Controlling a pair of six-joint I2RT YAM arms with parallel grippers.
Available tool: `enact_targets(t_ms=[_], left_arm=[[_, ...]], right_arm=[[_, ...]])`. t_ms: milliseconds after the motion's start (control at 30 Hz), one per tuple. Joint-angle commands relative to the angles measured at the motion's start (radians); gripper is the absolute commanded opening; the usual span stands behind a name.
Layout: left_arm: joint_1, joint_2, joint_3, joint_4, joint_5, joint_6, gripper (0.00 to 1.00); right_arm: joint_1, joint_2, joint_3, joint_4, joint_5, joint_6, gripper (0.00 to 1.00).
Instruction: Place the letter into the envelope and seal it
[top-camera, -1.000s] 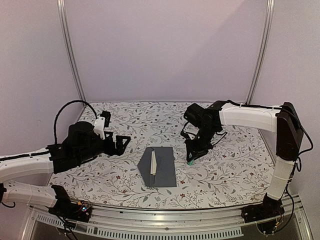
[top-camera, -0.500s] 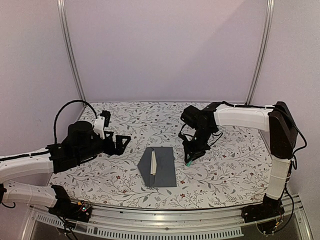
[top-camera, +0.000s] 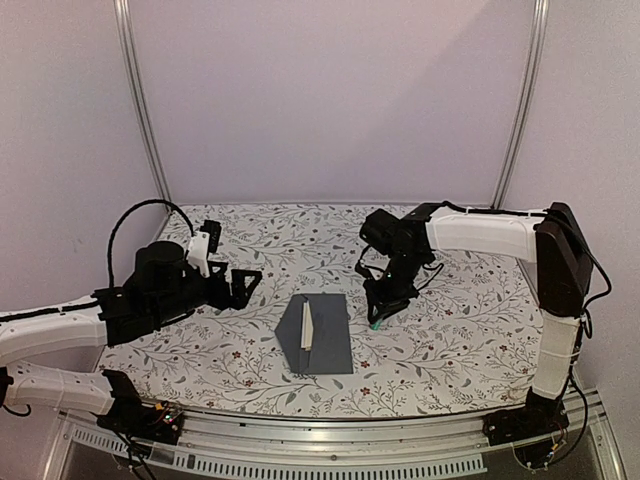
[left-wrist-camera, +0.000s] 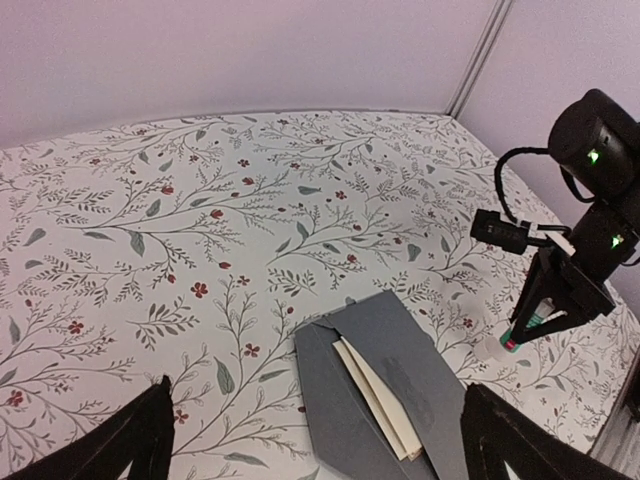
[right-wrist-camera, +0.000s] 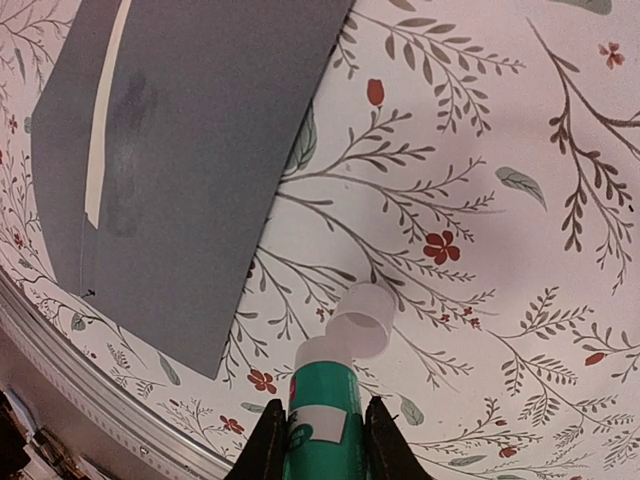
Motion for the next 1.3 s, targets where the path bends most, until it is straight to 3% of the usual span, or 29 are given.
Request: enact_targets(t_ms=[0,667,1000,1267], left_arm=[[0.017,0.008,-0.009,0.021,0.01,0.002,1.0],[0.018,0.018,-0.006,0.022,0.013,0.004,1.0],[0.02,0.027,-0.004,0.028,0.025,0.006,1.0],[0.012,0.16,0.036,0.063,0.171,-0.002,0.96]], right_arm=[[-0.004,0.005,0.039,-0.01,-0.002,-0.008,0.0],[-0.008,-0.064,0.09,-0.033,0.048,-0.004,0.0],[-0.008,-0.057,0.027,0.008,0.066,-0.008,0.0],[-0.028,-0.1,-0.003,0.068,0.222,0.029,0.0]])
